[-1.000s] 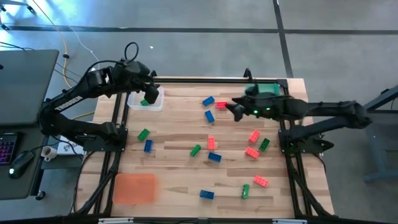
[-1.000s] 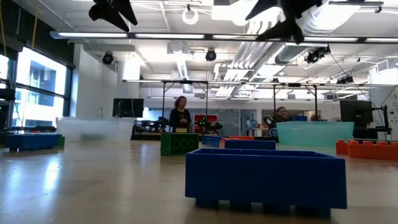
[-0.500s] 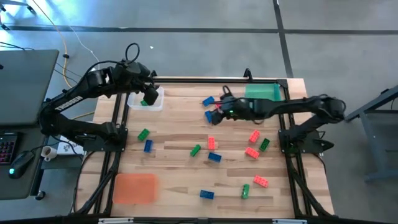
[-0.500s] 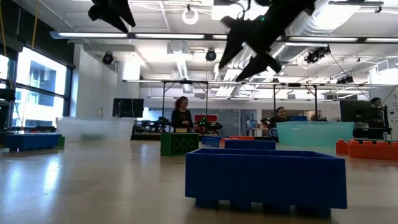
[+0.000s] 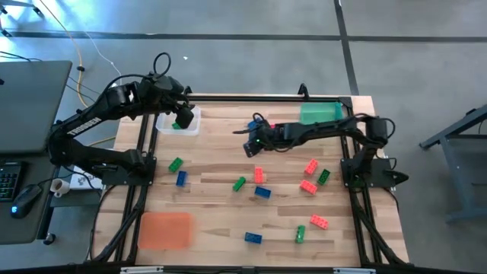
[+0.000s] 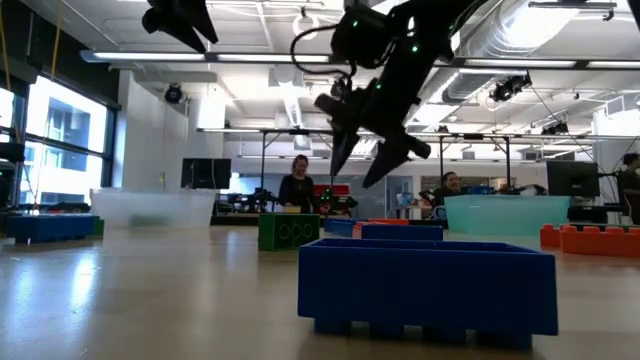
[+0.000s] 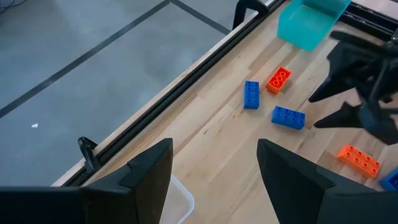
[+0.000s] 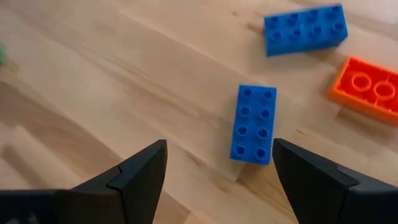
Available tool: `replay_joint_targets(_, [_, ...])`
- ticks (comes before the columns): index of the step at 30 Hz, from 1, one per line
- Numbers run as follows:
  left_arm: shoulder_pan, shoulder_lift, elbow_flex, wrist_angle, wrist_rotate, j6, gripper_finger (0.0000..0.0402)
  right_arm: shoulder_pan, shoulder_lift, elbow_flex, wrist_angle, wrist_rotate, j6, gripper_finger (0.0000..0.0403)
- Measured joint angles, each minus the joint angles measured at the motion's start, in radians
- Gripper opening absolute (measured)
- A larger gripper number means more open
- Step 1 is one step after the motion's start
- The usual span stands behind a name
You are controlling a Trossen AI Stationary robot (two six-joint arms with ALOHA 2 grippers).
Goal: Sort & place blocks by color
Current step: Put the blue game piece into the blue bin
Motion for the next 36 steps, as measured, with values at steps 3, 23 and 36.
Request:
replay_joint_targets(3, [0.0, 0.0, 0.0, 0.0, 0.0, -0.001, 0.0223, -0.004, 0.035, 0.011, 0.001, -0.001, 0.0, 0.0279])
replay_joint_targets(23, [0.0, 0.0, 0.0, 0.001, 0.0, -0.003, 0.0223, -0.016, 0.192, 0.013, 0.026, 0.003, -0.018, 0.0268])
replay_joint_targets(36, [-0.001, 0.0, 0.0, 0.0, 0.001, -0.01, 0.0223, -0.025, 0.168, 0.013, -0.035, -0.028, -0.061, 0.0112])
